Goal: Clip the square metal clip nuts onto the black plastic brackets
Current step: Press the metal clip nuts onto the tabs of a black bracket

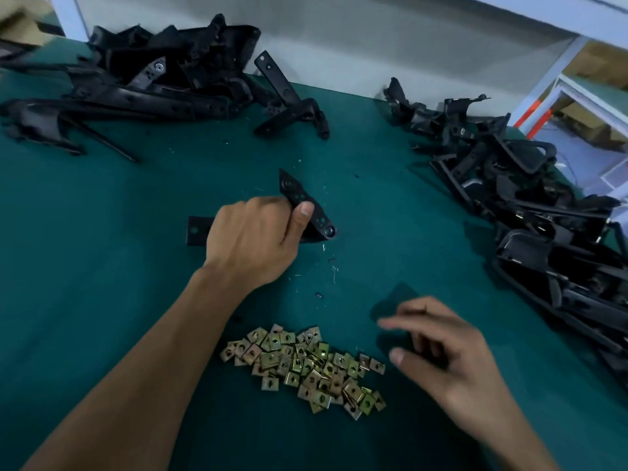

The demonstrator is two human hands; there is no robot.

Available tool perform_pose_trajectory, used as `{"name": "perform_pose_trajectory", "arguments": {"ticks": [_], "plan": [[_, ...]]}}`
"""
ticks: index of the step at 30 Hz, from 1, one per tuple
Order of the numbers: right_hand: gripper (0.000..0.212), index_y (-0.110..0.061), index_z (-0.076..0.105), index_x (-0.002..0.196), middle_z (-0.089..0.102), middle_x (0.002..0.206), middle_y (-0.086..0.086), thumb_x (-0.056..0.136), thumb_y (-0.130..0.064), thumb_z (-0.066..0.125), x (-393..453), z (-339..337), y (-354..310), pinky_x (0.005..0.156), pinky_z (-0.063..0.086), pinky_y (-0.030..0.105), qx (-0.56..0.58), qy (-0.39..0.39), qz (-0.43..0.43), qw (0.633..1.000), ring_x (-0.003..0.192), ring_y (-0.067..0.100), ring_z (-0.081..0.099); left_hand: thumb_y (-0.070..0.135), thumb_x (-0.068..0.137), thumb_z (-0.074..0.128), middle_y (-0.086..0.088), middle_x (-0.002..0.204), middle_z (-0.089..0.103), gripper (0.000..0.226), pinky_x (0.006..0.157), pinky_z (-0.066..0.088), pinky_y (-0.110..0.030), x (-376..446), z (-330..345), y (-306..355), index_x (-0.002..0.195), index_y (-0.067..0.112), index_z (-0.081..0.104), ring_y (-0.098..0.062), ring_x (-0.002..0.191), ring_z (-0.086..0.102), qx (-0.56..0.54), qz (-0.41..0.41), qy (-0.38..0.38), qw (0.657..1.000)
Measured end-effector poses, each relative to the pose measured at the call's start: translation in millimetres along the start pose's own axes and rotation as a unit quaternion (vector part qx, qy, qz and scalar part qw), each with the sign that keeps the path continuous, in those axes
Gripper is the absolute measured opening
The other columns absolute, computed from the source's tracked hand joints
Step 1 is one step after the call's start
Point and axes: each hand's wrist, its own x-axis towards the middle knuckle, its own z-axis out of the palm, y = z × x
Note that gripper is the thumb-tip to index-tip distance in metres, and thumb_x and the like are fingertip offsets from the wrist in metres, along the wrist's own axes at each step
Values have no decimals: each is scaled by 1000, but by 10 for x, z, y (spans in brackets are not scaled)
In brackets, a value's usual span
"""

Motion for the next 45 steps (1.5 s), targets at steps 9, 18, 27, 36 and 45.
{"name": "perform_pose_trajectory", "arguments": {"ticks": [9, 18, 27, 36, 45], "plan": [[18, -29, 73, 90, 64, 99, -6, 87, -12, 77, -164, 128, -25, 66, 46, 26, -58, 3, 0, 998, 76, 18, 59, 54, 102, 16, 7, 52, 25, 56, 48, 11, -26, -11, -27, 15, 58, 21, 27, -22, 41, 22, -2, 30, 7, 1000], [17, -2, 69, 88, 74, 80, 16, 88, 15, 64, 347, 138, 38, 63, 53, 22, 262, 92, 65, 959, 68, 20, 68, 49, 102, 21, 1, 57, 40, 51, 48, 22, -29, 25, 46, 4, 62, 19, 31, -26, 44, 34, 16, 31, -16, 999], [19, -5, 62, 75, 60, 64, 13, 77, 13, 56, 1445, 435, -45, 48, 37, 26, 394, 118, 82, 908, 53, 20, 51, 49, 102, 18, 2, 58, 39, 48, 47, 16, -29, 52, 62, -35, 63, 22, 27, -24, 47, 35, 20, -9, -21, 1000], [16, -5, 71, 91, 67, 72, 10, 87, 7, 62, 1750, 522, 28, 56, 46, 22, 484, 67, 72, 869, 61, 17, 59, 47, 101, 24, 8, 56, 31, 46, 48, 18, -31, 74, 54, -70, 61, 24, 21, -26, 48, 33, 7, -19, -28, 999], [13, -3, 68, 97, 75, 86, 15, 92, 7, 61, 1729, 563, 4, 81, 58, 32, 494, 25, 47, 868, 84, 23, 72, 45, 100, 31, 6, 59, 33, 44, 49, 21, -31, 67, 36, -41, 62, 23, 24, -29, 51, 33, 17, -12, -5, 1000]]}}
